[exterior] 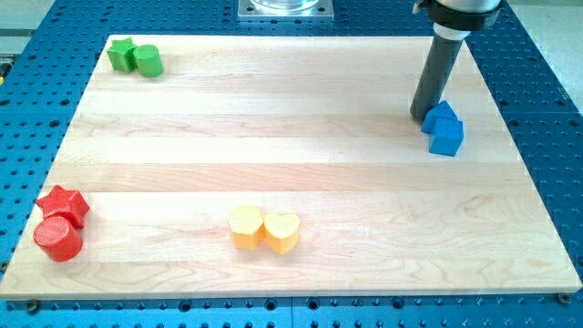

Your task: Move the arm towards the green blocks

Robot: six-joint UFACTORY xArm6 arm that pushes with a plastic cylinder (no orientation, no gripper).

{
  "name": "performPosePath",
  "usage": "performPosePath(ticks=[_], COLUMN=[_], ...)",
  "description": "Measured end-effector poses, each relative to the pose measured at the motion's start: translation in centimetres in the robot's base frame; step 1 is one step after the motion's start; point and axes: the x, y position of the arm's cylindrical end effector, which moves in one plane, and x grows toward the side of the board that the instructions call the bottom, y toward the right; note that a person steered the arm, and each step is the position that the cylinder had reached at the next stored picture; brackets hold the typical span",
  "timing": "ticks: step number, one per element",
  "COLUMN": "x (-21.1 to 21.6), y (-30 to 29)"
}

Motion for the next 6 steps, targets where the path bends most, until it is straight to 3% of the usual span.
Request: performPosePath(ticks=[1,2,4,6], x=[-0.4,-1.8,-0.7,-6.6], y=[-0.4,-8.2,-33.0,-41.0])
